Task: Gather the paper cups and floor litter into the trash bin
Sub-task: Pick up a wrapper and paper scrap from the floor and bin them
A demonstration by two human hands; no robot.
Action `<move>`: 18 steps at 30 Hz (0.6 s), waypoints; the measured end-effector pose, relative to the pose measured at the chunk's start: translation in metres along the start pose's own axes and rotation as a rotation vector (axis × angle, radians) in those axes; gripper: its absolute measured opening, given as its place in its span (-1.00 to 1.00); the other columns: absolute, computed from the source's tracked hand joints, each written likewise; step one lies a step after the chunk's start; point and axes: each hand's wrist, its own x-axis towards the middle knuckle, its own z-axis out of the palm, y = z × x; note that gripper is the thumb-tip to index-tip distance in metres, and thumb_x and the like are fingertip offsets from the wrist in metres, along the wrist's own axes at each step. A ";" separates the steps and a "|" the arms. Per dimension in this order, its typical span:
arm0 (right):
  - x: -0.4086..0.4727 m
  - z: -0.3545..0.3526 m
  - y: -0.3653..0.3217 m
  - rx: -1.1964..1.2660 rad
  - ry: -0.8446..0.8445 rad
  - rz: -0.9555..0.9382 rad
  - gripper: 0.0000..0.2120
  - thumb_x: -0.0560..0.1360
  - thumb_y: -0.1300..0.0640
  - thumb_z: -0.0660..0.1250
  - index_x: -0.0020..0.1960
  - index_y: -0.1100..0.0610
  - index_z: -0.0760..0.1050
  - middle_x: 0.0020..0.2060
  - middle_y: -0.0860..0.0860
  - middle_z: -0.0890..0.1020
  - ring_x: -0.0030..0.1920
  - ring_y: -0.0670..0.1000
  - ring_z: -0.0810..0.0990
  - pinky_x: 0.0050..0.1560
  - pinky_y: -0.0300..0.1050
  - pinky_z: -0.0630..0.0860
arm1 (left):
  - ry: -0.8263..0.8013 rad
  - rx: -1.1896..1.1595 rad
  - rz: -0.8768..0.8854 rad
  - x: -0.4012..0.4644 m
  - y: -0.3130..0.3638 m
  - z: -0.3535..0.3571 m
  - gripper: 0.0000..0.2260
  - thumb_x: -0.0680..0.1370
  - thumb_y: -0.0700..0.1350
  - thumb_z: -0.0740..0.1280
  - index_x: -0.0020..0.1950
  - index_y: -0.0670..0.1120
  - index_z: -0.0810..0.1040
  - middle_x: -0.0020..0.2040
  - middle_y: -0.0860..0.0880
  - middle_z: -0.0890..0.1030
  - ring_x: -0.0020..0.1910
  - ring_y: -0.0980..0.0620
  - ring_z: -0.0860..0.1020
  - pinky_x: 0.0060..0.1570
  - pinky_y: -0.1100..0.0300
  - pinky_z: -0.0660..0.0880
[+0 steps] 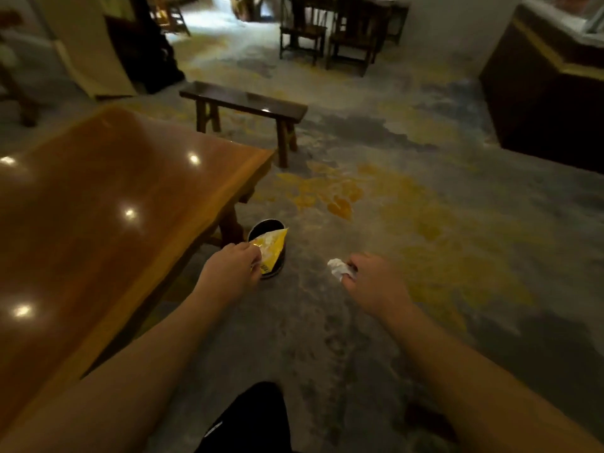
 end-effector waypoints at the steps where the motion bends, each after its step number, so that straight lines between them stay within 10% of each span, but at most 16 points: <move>1: 0.023 0.004 0.007 0.000 -0.007 -0.033 -0.85 0.50 0.01 0.35 -0.13 0.09 0.51 -0.26 -0.01 0.42 -0.20 0.12 0.48 -0.28 -0.07 0.28 | 0.001 0.001 -0.029 0.016 -0.005 0.009 -0.89 0.53 0.00 0.34 0.03 0.04 0.52 -0.09 0.06 0.53 -0.16 0.07 0.47 -0.21 0.14 0.52; 18: 0.391 0.106 0.115 0.053 -0.418 -0.072 -0.77 0.50 -0.09 0.30 -0.17 0.07 0.47 -0.21 0.04 0.52 -0.20 0.11 0.51 -0.24 0.01 0.46 | -0.205 -0.113 -0.426 0.315 -0.083 0.183 -0.86 0.55 0.01 0.27 0.06 0.04 0.52 -0.06 0.02 0.52 -0.11 0.00 0.50 -0.13 0.01 0.54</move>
